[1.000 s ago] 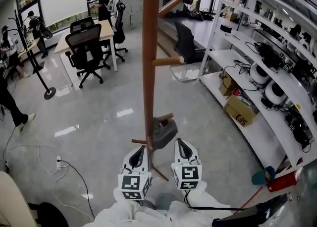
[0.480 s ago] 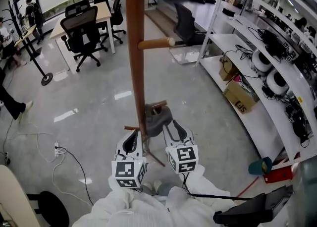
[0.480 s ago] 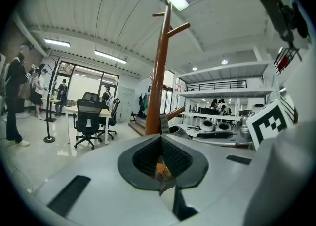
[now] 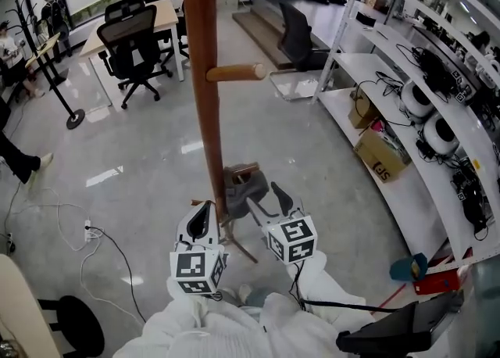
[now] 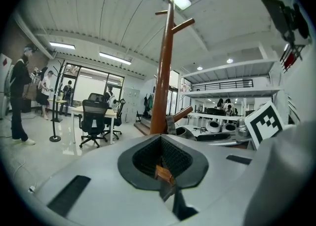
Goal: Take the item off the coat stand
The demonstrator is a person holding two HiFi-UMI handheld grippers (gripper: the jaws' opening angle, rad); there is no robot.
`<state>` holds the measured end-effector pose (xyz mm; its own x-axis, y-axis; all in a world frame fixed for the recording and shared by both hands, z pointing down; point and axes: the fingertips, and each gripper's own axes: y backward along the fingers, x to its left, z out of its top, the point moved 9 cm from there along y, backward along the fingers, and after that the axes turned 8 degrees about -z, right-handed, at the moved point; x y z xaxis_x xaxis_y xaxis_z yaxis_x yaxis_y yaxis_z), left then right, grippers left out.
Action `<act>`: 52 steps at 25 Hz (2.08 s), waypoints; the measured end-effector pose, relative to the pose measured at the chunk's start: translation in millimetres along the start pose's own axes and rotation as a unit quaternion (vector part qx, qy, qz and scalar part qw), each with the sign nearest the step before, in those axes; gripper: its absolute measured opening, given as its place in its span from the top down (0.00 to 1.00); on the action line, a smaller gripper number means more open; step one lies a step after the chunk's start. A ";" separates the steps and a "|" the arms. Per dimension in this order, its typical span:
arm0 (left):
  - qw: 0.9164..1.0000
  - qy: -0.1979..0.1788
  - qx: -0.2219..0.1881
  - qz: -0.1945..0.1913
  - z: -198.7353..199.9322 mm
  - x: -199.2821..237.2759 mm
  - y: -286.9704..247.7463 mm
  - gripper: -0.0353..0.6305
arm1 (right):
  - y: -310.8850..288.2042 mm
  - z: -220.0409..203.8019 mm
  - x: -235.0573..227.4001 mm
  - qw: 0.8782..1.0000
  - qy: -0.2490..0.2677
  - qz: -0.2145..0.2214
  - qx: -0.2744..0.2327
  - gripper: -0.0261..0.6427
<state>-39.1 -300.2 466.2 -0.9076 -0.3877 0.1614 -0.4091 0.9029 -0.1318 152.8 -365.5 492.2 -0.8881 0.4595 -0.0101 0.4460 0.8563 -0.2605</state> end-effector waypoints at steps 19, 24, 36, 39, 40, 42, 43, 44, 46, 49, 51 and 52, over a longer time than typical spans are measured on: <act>0.998 0.016 -0.001 0.055 -4.2 14.2 1.3 0.97 | -32.2 5.5 5.3 0.993 0.040 0.108 0.032 0.74; 0.998 0.015 -0.001 0.054 -4.5 12.2 4.6 0.97 | -28.0 0.4 15.1 0.992 0.063 0.101 0.044 0.91; 0.999 0.010 -0.006 0.035 -1.1 2.5 9.6 0.97 | -0.7 14.1 2.3 0.998 0.025 0.055 0.011 0.93; 1.000 0.007 -0.009 0.028 0.3 -2.1 11.2 0.97 | 9.6 22.4 -3.1 0.999 0.016 0.040 -0.005 0.93; 1.000 0.006 -0.010 0.026 1.1 -3.2 12.0 0.97 | 13.4 26.2 -4.4 0.999 0.013 0.037 -0.011 0.93; 1.000 0.005 -0.012 0.021 2.9 -5.7 13.3 0.97 | 21.2 33.9 -6.3 0.999 0.009 0.029 -0.024 0.93; 1.000 0.004 -0.013 0.017 3.4 -7.6 13.8 0.97 | 25.2 37.0 -7.4 0.999 0.008 0.025 -0.030 0.93; 1.000 0.003 -0.014 0.014 3.5 -9.7 14.3 0.97 | 29.2 39.2 -8.7 0.999 0.006 0.020 -0.036 0.93; 1.000 0.000 -0.015 0.008 2.7 -13.8 15.3 0.97 | 36.8 41.0 -11.9 0.999 0.001 0.009 -0.045 0.93; 1.000 -0.002 -0.016 0.000 2.3 -18.9 17.2 0.97 | 48.1 39.9 -17.1 0.999 -0.008 -0.005 -0.051 0.93; 1.000 -0.004 -0.016 -0.004 2.4 -21.9 18.4 0.97 | 55.4 38.1 -20.2 0.998 -0.015 -0.013 -0.052 0.93; 1.000 -0.004 -0.016 -0.007 2.1 -23.4 19.1 0.97 | 58.9 36.9 -21.2 0.998 -0.018 -0.016 -0.051 0.93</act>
<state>-25.8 -274.3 457.8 -0.9029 -0.4008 0.1553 -0.4178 0.9032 -0.0984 193.8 -333.5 441.4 -0.9049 0.4239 -0.0389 0.4244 0.8911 -0.1606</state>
